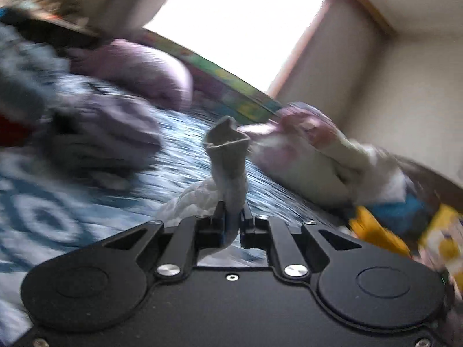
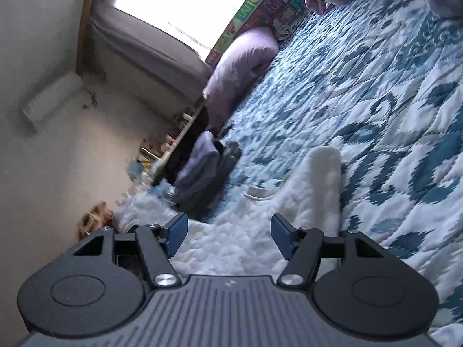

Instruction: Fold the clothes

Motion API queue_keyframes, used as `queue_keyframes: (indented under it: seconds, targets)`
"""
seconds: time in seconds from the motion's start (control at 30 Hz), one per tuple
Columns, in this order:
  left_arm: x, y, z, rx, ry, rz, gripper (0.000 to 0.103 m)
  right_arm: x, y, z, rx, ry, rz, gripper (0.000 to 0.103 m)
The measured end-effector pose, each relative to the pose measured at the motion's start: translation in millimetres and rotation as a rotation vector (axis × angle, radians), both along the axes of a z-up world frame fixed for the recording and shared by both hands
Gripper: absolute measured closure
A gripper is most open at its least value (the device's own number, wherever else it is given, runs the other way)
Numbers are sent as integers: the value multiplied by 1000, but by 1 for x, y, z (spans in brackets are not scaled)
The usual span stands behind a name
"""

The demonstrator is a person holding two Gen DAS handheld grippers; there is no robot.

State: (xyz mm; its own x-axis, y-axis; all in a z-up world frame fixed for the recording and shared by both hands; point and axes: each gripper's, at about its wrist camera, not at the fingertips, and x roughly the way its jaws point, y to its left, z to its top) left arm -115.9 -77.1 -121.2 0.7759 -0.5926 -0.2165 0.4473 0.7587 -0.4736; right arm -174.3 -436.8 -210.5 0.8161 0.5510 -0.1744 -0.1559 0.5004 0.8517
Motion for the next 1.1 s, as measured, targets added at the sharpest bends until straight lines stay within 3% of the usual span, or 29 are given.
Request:
queue_keyframes:
  seconds: [0.2, 0.43, 0.63, 0.77, 0.8, 0.83, 0.87, 0.9, 1.03, 1.1]
  targets:
    - [-17, -75, -3, 156, -78, -160, 97, -2, -10, -6, 171, -29, 16, 32]
    - [-37, -127, -22, 343, -127, -275, 97, -3, -20, -14, 298, -47, 15, 23]
    - [-43, -151, -38, 471, -139, -314, 97, -1, -17, -11, 244, -30, 24, 17]
    - [-44, -161, -45, 513, -130, -339, 97, -1, -9, -6, 127, -5, 17, 15]
    - [-46, -162, -45, 510, -131, -365, 88, -1, -8, -6, 111, 8, 12, 15]
    - [-47, -162, -44, 501, -127, -402, 61, 0, -7, -8, 100, 22, 6, 15]
    - [-48, -158, -42, 490, -129, -412, 46, 0, -7, -9, 89, 36, 0, 15]
    - [-50, -154, -39, 480, -131, -421, 38, 0, -7, -12, 87, 49, -8, 15]
    - [-51, -120, -25, 468, -140, -372, 40, 1, -8, -22, 116, 68, -37, 17]
    - [-51, -89, -18, 443, -120, -306, 40, 2, -7, -24, 110, 69, -47, 27]
